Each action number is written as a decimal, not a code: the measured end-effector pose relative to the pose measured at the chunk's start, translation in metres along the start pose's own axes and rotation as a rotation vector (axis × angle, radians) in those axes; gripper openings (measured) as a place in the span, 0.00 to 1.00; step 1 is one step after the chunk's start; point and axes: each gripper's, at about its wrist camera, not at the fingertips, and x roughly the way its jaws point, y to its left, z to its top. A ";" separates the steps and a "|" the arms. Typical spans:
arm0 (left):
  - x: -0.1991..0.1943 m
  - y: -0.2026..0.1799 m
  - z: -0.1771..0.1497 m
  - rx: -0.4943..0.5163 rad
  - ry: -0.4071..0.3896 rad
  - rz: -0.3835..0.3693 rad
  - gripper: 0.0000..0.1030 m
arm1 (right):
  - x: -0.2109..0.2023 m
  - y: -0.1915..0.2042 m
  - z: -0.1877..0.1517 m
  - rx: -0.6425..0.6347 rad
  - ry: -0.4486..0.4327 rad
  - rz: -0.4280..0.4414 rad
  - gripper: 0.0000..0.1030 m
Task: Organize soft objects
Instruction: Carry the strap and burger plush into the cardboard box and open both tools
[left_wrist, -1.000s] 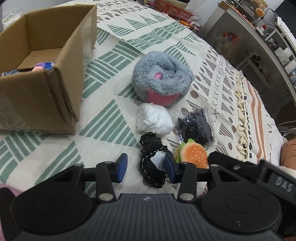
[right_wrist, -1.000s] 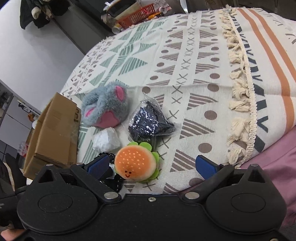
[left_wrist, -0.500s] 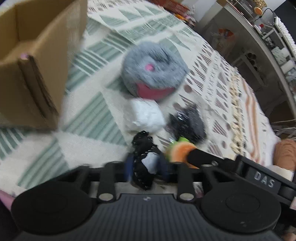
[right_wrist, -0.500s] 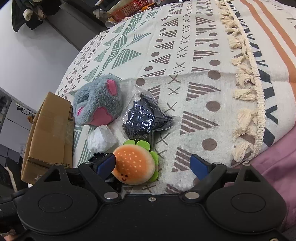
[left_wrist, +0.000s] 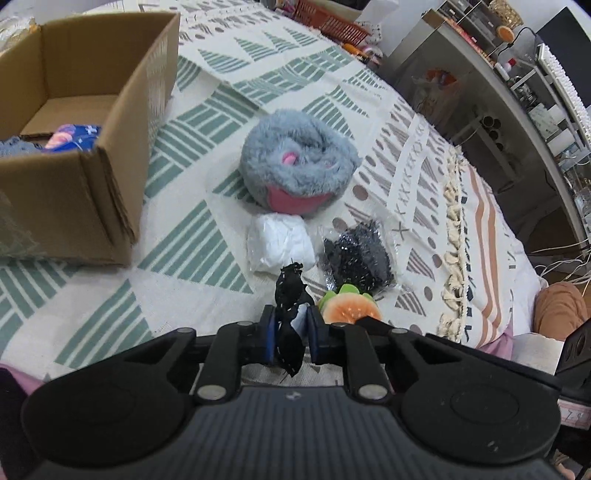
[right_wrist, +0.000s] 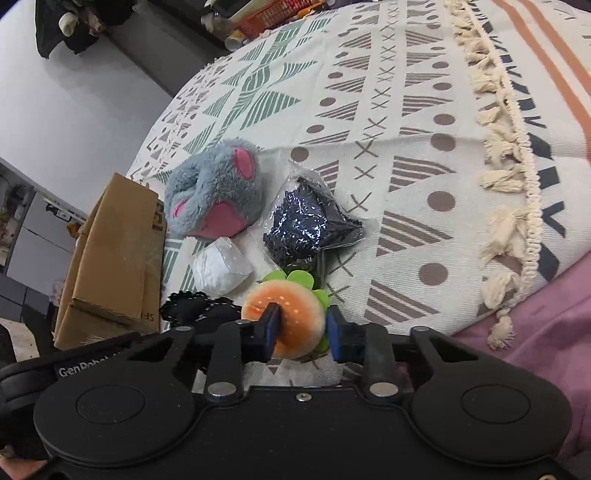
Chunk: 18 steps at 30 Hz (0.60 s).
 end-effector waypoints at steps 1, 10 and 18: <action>-0.003 0.000 0.001 0.000 -0.007 -0.003 0.16 | -0.003 0.000 0.000 0.002 -0.004 -0.004 0.23; -0.033 -0.002 0.007 0.010 -0.085 -0.021 0.16 | -0.025 0.002 -0.004 0.014 -0.044 -0.031 0.15; -0.066 -0.002 0.015 0.034 -0.170 -0.030 0.16 | -0.045 0.016 0.000 -0.009 -0.091 -0.026 0.15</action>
